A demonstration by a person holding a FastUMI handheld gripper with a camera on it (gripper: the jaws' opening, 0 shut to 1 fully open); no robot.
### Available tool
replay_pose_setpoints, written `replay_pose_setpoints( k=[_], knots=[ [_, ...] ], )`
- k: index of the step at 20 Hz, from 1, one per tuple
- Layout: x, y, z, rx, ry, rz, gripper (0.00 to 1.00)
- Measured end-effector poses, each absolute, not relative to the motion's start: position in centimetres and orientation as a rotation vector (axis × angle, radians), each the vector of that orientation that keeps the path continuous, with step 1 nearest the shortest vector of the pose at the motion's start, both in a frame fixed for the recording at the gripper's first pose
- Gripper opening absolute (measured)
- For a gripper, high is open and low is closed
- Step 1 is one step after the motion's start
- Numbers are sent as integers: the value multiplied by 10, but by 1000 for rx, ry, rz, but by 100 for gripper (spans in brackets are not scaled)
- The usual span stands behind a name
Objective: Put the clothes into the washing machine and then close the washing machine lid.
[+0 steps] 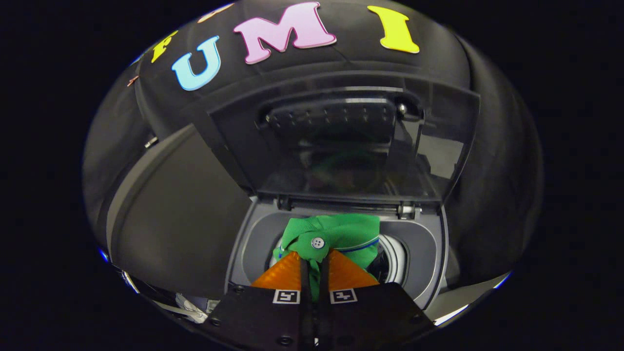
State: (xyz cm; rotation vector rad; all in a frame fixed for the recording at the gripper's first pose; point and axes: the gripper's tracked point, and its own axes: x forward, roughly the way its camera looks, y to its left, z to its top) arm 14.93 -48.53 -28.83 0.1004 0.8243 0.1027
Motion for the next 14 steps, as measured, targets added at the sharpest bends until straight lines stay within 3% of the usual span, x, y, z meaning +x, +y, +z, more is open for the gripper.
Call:
replay_pose_setpoints(
  k=[14],
  knots=[
    [147,-505,-362,-1,964,31,8]
  ],
)
